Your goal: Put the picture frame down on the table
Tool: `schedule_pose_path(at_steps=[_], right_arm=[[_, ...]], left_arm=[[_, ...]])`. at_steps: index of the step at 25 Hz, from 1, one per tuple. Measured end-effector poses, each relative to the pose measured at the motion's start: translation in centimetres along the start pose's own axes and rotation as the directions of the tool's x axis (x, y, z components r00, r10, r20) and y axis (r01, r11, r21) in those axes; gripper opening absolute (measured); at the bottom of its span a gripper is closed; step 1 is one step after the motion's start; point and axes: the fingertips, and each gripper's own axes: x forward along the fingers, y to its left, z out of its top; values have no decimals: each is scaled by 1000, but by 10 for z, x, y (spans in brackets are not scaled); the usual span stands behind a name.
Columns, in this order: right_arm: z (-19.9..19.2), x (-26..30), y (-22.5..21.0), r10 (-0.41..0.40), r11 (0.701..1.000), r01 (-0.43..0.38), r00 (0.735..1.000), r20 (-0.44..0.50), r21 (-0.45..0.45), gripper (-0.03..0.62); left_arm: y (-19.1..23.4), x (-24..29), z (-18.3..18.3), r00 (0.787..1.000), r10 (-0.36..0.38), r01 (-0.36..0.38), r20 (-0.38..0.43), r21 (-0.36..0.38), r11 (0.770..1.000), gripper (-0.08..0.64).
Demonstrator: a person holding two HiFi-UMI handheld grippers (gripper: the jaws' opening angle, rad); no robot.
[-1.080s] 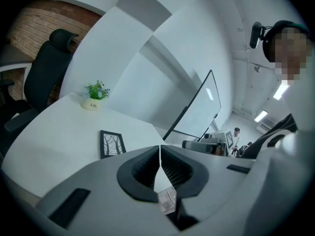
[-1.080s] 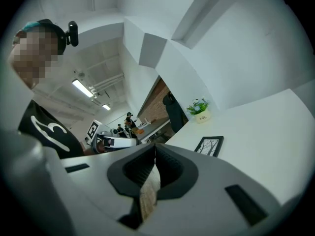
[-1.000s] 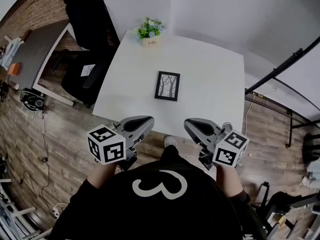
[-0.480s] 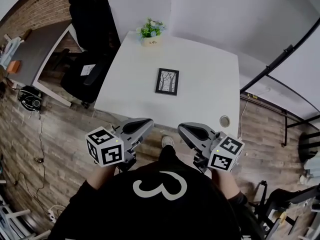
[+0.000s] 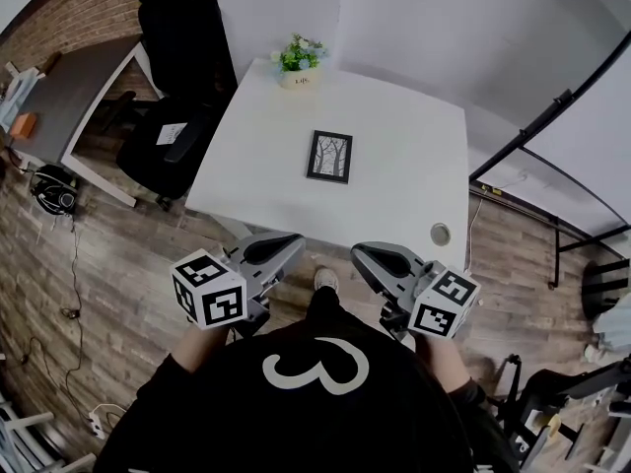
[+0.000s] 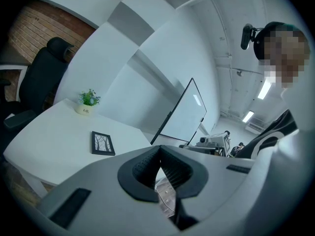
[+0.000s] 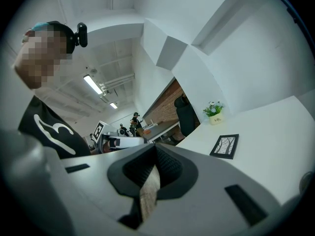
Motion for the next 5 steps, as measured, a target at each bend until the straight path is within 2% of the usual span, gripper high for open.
schedule_pose_path(at_steps=[5], right_arm=[[0,-2,6,-7,1000,7,1000,3,-6,23]], left_arm=[[-2,-5,-3,1000,7,-7,6,3,1000,15]])
